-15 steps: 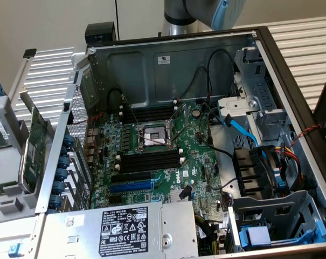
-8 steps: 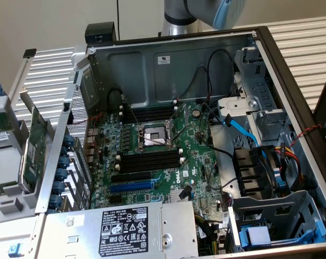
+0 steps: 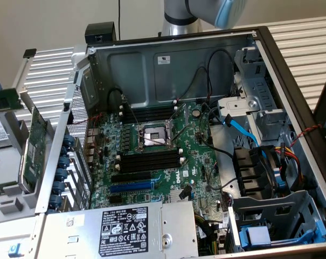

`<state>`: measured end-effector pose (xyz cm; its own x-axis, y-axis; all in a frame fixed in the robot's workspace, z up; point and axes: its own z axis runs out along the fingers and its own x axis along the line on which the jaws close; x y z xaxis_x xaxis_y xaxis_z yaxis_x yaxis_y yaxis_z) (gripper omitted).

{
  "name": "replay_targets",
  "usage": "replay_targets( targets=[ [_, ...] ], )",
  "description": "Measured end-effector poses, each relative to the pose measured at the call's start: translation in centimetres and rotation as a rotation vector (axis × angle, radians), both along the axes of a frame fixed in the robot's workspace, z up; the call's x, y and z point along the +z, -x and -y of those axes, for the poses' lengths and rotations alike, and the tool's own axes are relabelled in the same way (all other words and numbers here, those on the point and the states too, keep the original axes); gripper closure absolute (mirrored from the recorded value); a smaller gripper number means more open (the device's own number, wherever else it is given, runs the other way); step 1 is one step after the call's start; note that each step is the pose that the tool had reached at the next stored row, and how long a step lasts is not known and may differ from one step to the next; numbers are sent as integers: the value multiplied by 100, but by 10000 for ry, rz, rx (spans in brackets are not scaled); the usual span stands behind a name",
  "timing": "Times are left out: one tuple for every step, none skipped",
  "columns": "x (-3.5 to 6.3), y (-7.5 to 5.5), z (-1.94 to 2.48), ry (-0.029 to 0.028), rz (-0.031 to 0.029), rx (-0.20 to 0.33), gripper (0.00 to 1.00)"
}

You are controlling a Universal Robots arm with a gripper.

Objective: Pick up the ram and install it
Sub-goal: 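Pick up the ram and move it above insertion slot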

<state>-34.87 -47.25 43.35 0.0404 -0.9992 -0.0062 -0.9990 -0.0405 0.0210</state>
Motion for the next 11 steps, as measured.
replay_targets(
  targets=[
    [37,-46,4,1,-10,-1,87],
    [66,-93,7,-1,-15,0,87],
    [88,-137,9,0,-22,0,87],
    [107,-184,10,0,-29,1,87],
    [122,-229,11,2,-33,0,87],
    [131,-274,10,1,-36,0,87],
    [135,-320,10,1,-42,0,87],
    [138,-362,10,0,-46,0,87],
    [140,-409,11,0,-50,1,87],
    [143,-455,11,0,-53,1,87],
    [146,-500,11,1,-55,1,87]
  ],
)
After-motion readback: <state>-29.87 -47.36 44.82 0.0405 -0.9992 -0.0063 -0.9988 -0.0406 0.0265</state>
